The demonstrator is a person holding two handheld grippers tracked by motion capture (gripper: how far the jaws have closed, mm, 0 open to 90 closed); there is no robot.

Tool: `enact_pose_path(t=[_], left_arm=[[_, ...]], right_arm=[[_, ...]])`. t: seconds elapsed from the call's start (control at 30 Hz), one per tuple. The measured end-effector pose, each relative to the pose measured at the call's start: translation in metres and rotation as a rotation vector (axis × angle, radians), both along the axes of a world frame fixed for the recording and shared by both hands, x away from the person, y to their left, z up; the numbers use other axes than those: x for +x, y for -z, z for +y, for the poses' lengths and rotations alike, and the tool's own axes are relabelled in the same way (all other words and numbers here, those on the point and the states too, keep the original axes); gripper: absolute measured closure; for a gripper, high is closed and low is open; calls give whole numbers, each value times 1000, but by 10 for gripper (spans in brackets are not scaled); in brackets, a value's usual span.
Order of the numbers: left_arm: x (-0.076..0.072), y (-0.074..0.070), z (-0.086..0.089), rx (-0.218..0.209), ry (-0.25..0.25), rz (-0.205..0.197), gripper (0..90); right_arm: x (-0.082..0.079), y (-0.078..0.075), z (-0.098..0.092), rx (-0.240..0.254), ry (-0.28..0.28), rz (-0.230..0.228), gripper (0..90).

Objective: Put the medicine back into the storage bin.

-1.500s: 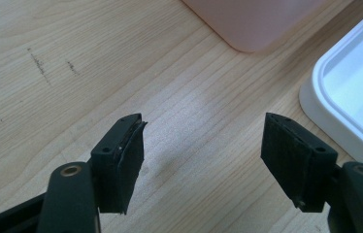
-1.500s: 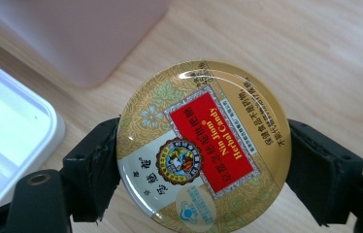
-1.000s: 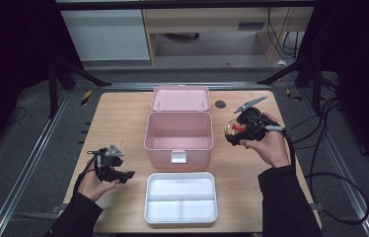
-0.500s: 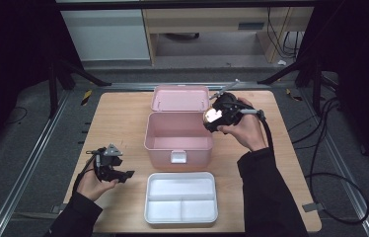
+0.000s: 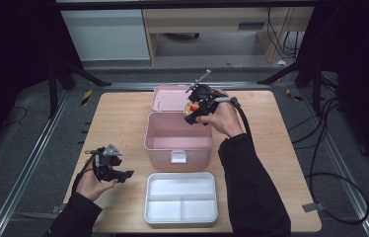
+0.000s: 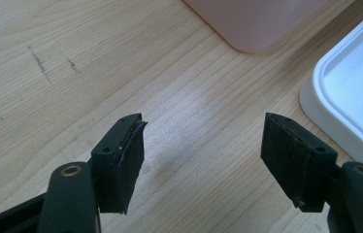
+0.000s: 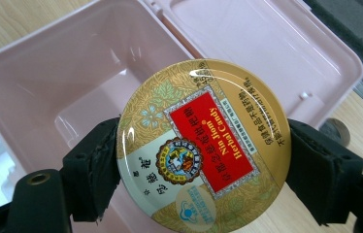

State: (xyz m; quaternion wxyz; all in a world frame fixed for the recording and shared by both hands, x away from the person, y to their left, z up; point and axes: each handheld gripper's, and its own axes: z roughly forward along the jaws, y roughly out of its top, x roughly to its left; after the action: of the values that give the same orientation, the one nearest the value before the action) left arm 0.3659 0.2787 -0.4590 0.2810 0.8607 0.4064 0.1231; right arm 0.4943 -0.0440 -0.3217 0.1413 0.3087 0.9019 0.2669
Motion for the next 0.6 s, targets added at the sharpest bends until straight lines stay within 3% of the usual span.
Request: enact_pose_path(t=[0.6], left_arm=[[0,-1,1,-5,5,0,319]], right_arm=[[23,36,65,-37,-111,70,207]])
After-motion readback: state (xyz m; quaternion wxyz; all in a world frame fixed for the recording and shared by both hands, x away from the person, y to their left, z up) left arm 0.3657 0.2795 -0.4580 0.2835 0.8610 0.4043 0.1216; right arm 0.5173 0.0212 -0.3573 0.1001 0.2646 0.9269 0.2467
